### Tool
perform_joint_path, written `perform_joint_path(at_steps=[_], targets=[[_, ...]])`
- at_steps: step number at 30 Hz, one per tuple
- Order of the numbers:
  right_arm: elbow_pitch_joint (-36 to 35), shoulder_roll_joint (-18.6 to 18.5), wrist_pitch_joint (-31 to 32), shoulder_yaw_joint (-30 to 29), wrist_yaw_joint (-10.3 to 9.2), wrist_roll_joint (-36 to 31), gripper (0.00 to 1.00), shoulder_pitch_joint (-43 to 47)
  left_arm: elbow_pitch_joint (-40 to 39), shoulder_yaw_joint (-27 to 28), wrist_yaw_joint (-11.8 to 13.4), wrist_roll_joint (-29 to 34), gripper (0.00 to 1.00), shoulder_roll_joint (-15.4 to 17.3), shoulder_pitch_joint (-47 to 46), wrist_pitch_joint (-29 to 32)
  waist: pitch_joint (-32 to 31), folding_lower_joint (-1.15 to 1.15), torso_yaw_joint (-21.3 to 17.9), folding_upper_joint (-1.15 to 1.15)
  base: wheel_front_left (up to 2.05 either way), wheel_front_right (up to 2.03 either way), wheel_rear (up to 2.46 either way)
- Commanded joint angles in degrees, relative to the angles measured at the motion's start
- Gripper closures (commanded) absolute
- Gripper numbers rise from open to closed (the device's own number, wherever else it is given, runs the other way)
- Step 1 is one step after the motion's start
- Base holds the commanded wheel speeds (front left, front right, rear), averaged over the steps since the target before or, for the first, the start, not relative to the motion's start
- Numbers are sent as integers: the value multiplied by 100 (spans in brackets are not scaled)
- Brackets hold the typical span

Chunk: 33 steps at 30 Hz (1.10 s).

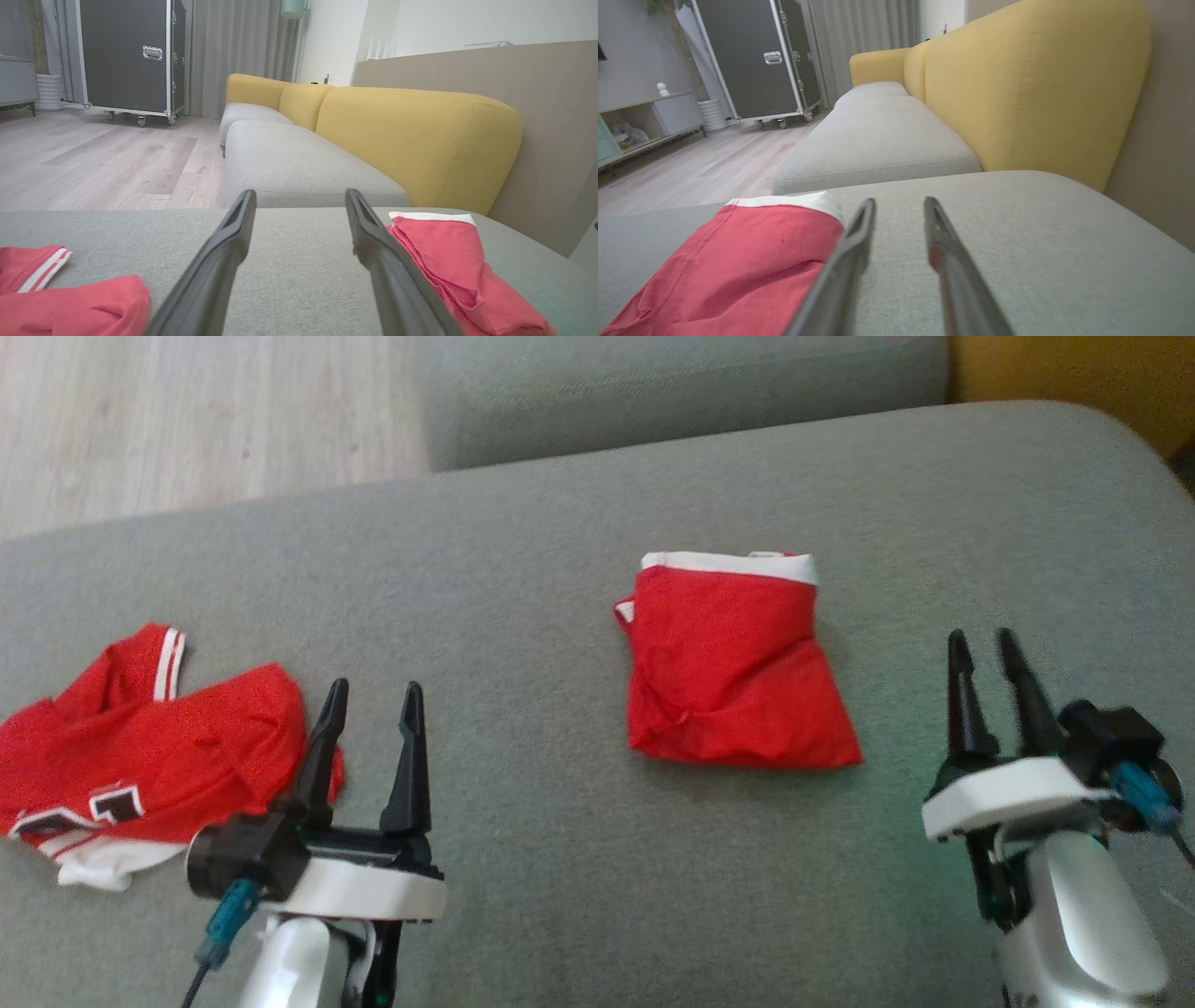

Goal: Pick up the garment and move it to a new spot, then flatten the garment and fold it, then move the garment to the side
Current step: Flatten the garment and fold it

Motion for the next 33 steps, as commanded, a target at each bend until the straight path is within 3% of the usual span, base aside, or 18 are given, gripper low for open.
perform_joint_path(at_steps=[1,12,18,25,33], targets=[[-59,23,-34,175,-5,-8,100,-382,-141,126,-14,53,0,14,-332,-55,185,0,179,0,0,0,0],[1870,29,491,79,-5,-46,100,-1730,-11,-135,-87,113,0,11,-735,-55,756,0,895,0,0,0,0],[2752,-12,348,105,-5,-268,100,-2378,30,-211,-102,74,0,9,-879,-55,930,0,1192,0,0,0,0],[3282,-14,91,275,-5,-436,100,-2867,48,-264,-107,8,0,7,-946,-55,1037,0,1399,0,0,0,0],[3686,26,-37,1081,-5,-166,100,-2899,70,-351,-32,-129,0,7,-941,-55,954,0,1544,0,0,0,0]])
